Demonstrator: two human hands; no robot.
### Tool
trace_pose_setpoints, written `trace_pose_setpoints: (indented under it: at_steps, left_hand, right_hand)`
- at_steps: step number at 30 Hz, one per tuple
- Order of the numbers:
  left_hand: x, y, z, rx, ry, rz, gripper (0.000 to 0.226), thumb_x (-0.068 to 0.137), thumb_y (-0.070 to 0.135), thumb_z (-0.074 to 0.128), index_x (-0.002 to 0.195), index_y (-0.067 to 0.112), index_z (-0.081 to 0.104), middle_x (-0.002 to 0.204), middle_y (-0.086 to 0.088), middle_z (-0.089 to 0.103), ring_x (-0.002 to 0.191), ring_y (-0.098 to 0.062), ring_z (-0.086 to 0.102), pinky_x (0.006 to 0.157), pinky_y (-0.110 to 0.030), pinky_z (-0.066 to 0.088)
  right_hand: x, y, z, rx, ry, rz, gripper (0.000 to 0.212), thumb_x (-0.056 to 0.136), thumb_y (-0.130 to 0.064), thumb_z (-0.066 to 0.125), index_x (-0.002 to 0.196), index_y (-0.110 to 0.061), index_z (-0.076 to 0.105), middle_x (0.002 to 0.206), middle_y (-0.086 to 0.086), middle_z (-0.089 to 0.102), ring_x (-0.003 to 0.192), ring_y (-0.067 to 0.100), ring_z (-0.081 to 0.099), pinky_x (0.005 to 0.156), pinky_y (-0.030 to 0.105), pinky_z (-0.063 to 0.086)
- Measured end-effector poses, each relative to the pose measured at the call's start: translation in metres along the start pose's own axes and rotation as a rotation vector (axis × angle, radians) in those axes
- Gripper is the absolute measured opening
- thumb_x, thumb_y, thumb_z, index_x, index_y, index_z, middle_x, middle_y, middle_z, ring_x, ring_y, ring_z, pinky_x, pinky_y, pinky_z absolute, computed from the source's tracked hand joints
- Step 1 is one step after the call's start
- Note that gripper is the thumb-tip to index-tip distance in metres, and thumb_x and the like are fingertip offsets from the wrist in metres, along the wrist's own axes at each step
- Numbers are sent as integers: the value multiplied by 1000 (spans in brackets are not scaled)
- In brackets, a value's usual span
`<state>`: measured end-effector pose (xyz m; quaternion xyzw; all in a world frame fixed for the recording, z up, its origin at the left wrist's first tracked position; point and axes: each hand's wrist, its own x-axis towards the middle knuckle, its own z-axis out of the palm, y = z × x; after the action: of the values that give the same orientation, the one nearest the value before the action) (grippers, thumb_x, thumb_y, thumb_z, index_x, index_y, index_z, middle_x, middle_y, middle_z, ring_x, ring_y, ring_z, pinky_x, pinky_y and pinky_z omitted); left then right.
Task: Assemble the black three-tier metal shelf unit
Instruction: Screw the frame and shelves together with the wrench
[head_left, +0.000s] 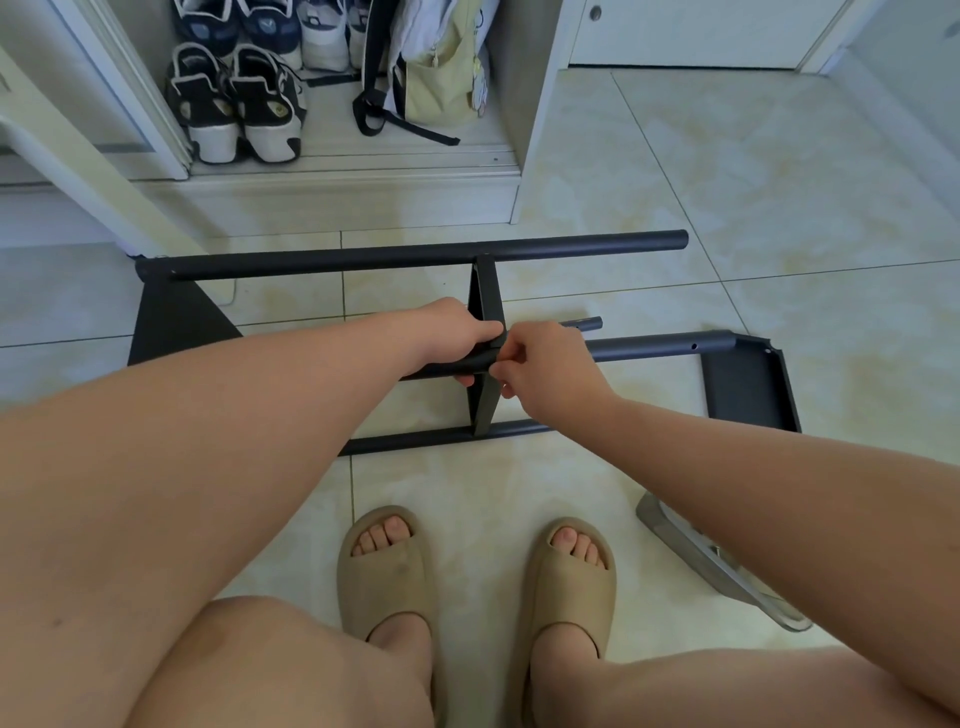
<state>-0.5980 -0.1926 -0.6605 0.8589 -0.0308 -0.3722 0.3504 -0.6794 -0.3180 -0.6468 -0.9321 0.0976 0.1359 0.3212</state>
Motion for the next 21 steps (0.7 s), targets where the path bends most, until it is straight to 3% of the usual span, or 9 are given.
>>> trace_pose_setpoints:
  at_steps: [2,6,9,13,15,18,21]
  left_hand:
    - [-1,0,-1,-2,-10,-7,43,96,45,57,105,5,68,58,4,70,49,-8,65,59,-26,41]
    - [0,-2,-3,-35,-25,5,42,93,42,61,105,3,70,83,-3,77,65,-15,71,64,-25,46]
    - [-1,-1,-2,-44,-5,12,37,99,40,55,103,6,70,78,-2,74,59,-14,69,59,-24,45]
    - [0,-1,-2,-52,4,17,36,100,37,53,106,6,71,82,-5,73,59,-14,69,59,-24,47]
    - [0,-2,-1,-61,-6,25,34,100,37,54,97,8,71,83,-5,74,63,-17,70,61,-25,47]
    - [0,-4,-2,-41,-33,20,35,96,40,55,92,9,72,85,-8,76,75,-21,73,69,-28,47]
    - [-1,-2,-3,-33,-32,18,34,97,40,55,90,10,70,79,-6,76,68,-17,71,67,-24,47]
  right_hand:
    - [1,-2,-2,-177,-24,-94,15,99,-15,58,85,-19,53,90,10,68,83,28,65,76,40,55]
    - [2,-5,-4,-353,-49,-163,18,100,-15,56,87,-22,46,89,9,60,84,31,62,72,39,52]
    - [2,-4,0,4,4,32,20,97,-13,62,79,-15,53,85,10,71,79,26,71,78,40,59]
    - [-2,-7,3,454,7,252,19,98,-9,63,82,-10,52,82,15,74,62,19,73,74,37,64]
    - [-2,-6,2,304,7,162,18,99,-10,60,84,-12,51,84,13,73,68,22,73,75,39,62]
    - [0,-7,-4,-287,-59,-139,3,102,-15,52,99,-16,53,87,9,60,81,31,62,68,39,50]
    - [2,-8,-3,-290,-57,-111,15,102,-17,54,90,-17,46,85,5,54,81,28,57,67,36,44]
